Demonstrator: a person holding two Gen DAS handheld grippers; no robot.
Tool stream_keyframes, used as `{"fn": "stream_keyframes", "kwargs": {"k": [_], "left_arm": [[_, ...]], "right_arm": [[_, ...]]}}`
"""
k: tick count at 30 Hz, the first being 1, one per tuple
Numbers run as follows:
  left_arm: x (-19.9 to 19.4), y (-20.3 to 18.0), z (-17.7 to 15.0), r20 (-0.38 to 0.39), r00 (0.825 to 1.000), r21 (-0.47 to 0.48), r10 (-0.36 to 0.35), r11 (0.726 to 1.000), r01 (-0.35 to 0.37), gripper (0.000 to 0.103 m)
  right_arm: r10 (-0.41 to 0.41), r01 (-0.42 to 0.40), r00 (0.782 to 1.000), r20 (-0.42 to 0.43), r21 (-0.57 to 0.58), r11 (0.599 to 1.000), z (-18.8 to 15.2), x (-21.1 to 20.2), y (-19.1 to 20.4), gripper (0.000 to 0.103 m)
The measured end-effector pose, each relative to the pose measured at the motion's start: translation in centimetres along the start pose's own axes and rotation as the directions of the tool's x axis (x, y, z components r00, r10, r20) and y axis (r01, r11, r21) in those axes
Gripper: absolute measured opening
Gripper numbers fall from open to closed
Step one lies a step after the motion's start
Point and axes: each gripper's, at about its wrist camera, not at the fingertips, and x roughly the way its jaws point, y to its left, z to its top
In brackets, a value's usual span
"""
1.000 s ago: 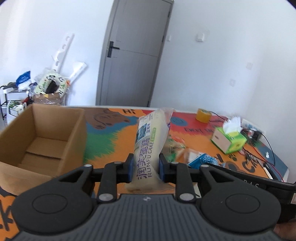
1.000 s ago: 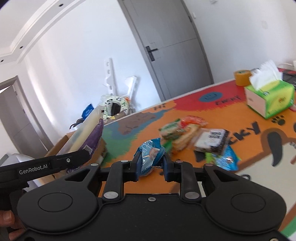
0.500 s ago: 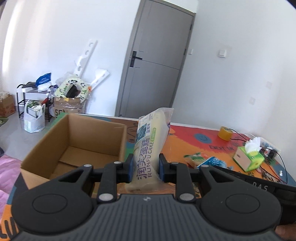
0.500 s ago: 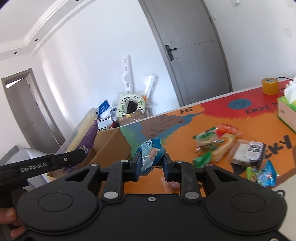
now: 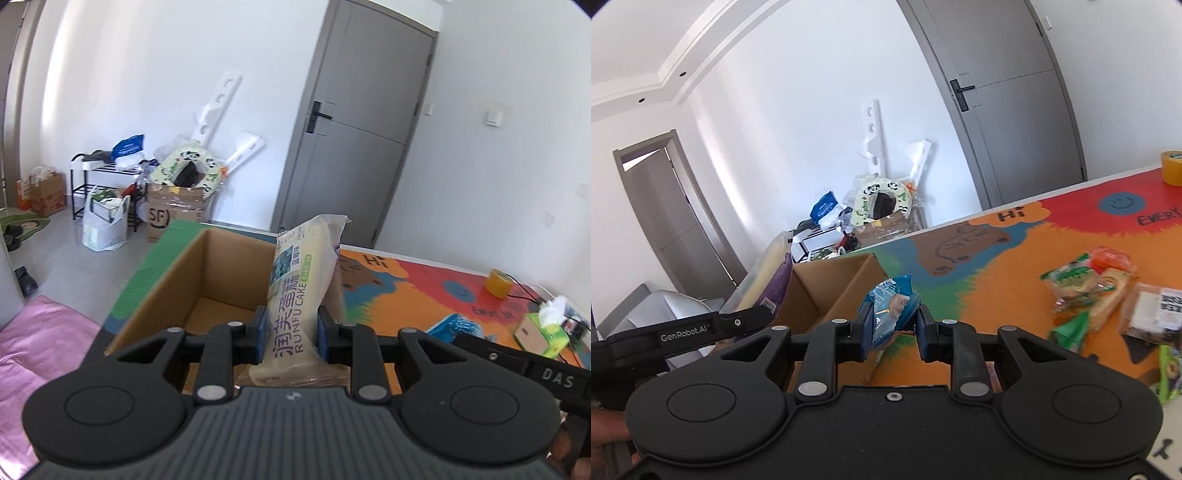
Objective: Organize snacks
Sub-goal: 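Carry the cake bar and blue candy pack into the cardboard box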
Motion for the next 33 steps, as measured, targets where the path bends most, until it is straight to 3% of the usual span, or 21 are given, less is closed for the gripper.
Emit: {"fn": "stream_keyframes", "kwargs": {"k": [18,27,30,32,33], "left_arm": [[2.2,5.2,0.9,-0.022,0.998,-0.099,0.061,0.993,-0.063,0.027],[0.6,6.3,1.4,0.017,0.997,-0.125,0.077,0.989,-0.074,0.029],[0.3,6.5,1.3,0.017,0.997,-0.126,0.081,0.989,-0.078,0.032],[0.3,6.6,1.2,0.012,0.997,-0.133,0.077,0.988,-0.075,0.036],[0.3,6.6,1.1,0.006,0.997,-0.135,0.076,0.988,-0.075,0.039]], "right_arm": [[0.078,-0.080,0.996,-0.038,-0.058,0.995,1.1,4.7,5.3,0.025],[0.111,-0.116,0.990,-0.085,-0.053,0.992,0.7,6.9,6.6,0.025],[0.142,-0.146,0.985,-0.100,-0.031,0.989,0.7,7.5,6.8,0.030],[0.132,-0.134,0.987,-0.096,-0.016,0.991,0.8,7.4,6.6,0.044],[0.125,-0.126,0.989,-0.085,-0.015,0.992,0.9,7.0,6.4,0.045]]}}
